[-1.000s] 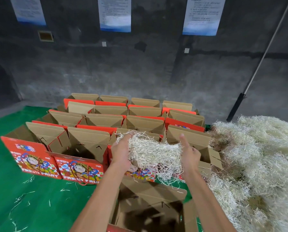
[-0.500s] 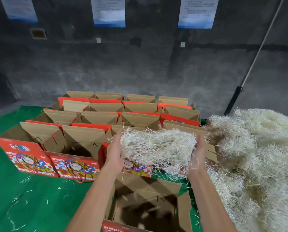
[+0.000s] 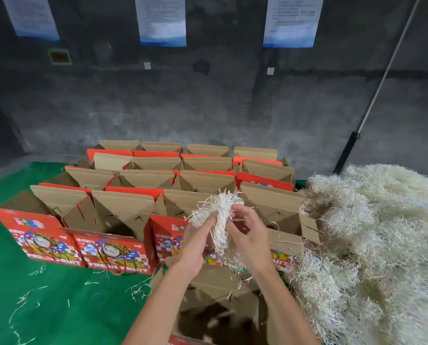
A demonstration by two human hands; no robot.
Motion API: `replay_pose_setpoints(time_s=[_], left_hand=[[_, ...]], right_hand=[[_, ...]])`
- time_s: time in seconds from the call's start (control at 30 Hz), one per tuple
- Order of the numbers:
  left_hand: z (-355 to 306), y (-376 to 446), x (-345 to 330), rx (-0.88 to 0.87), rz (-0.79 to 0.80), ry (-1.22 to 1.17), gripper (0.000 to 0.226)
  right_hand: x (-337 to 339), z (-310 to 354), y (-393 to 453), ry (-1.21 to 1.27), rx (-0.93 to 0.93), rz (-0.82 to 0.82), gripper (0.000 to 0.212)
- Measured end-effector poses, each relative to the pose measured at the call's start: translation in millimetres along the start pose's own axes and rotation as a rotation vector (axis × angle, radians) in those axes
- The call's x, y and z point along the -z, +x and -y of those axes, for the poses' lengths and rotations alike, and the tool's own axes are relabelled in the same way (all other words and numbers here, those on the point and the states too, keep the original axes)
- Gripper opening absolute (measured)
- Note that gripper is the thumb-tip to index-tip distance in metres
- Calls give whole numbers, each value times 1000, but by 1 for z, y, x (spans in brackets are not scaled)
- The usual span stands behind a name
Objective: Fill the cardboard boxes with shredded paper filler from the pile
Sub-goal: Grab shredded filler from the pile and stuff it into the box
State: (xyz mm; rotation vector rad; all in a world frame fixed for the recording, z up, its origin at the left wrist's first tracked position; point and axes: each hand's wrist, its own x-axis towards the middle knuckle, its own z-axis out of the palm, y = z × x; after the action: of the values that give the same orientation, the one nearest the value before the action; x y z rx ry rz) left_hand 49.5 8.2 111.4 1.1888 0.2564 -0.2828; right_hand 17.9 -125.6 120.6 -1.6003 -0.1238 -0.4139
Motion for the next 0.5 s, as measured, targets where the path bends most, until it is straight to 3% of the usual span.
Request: replay_pose_setpoints(time_s=[0.03,0.13,0.17,0.37,0.5], left_hand=[[0,4,2,13,-75,8,104],[-5,11,12,38,-174,-52,38],[-7,14,16,26,-195,-40,31],[-23,11,25,113,-1,-30,39],[-28,13,27,83,26,114,60]], right_hand=[[-1,0,1,-50,18,-22,30],[-7,0,5,-132,6,-204,28],[-10,1,6,-140,-11,-262,30],[-44,3,7,-212,-233,-252,98],[-58,-3,9,-189,-228,-346,96]])
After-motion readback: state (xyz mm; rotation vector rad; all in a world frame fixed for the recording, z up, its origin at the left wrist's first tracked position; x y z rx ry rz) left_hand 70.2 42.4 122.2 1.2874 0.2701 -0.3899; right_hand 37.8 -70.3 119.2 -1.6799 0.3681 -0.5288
